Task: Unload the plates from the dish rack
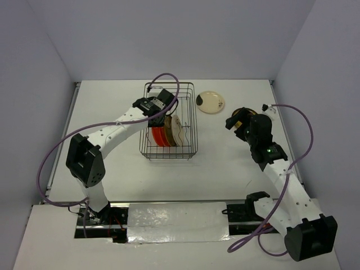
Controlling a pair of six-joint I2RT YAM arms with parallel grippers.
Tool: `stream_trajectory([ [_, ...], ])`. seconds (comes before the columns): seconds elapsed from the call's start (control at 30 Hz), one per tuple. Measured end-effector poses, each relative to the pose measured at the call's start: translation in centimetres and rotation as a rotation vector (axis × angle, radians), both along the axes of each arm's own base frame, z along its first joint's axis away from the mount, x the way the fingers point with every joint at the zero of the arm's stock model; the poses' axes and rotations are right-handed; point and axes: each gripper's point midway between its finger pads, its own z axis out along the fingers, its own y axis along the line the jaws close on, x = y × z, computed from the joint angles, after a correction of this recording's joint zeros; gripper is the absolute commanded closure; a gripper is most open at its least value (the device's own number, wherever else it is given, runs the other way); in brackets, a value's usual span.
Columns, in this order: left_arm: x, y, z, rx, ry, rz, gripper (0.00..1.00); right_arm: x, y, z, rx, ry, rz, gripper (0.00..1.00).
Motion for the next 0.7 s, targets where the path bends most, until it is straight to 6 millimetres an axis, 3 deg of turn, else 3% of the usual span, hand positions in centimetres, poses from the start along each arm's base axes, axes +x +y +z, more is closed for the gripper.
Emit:
stream_trajectory([
  [0.07, 0.0, 0.2, 0.0, 0.006, -0.004, 0.012, 0.62, -0.4, 0.5, -0.2, -0.017, 0.011, 0.019, 0.0],
  [0.2, 0.3, 0.2, -1.0, 0.02, 0.006, 0.031, 0.79, -1.1, 1.5, -1.0, -0.044, 0.04, 0.059, 0.0],
  [0.37, 0.4, 0.3, -1.5, 0.053, 0.004, 0.036, 0.85, -1.7, 2.2, -1.2, -0.064, 0.06, 0.086, 0.0],
  [0.43, 0.4, 0.4, -1.5, 0.054, 0.003, 0.039, 1.0, -1.8, 2.3, -0.9, -0.067, 0.057, 0.093, 0.0],
  [0.7, -0.3, 1.2, -0.2, 0.06, -0.003, 0.045, 1.0, -2.6, 2.9, 1.8, -0.044, -0.016, 0.122, 0.0],
])
